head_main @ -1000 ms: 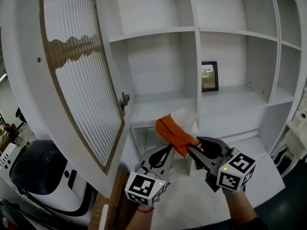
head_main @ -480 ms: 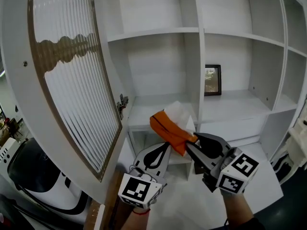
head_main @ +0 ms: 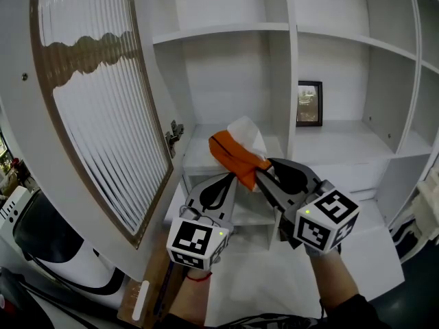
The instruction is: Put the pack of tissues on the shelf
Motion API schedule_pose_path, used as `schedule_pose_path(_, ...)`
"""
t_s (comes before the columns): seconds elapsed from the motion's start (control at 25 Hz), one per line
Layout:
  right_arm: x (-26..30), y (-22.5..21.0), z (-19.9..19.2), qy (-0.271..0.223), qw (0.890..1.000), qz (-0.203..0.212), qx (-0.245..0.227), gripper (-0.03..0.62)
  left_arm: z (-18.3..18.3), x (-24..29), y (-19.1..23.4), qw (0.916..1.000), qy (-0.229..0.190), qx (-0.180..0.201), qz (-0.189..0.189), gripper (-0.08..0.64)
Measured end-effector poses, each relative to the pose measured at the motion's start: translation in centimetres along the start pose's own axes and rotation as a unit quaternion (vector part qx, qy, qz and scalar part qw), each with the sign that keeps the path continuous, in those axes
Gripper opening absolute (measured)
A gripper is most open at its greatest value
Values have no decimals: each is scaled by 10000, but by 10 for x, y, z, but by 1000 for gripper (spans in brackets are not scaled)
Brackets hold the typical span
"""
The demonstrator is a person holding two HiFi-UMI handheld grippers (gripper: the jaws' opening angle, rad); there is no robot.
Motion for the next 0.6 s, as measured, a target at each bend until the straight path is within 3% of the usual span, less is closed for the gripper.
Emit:
schedule_pose_path(0.36,24,-6,-11,290,9985,-256,-395,107,4,7,7,9999,-82,78,21,6)
schedule_pose_path(0.6,29,-13,-25,386,9967,-635,-316,110,-3,2,-5,10000,14,6,-85,6)
Point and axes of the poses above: the fingertips, and each gripper's own axes: x forward along the fingers, y to its left, z out of its top, the point moved 6 cm from there along -x, backward along the fingers, and after that the axes turned 14 degrees about -y, right-handed, at the moved point
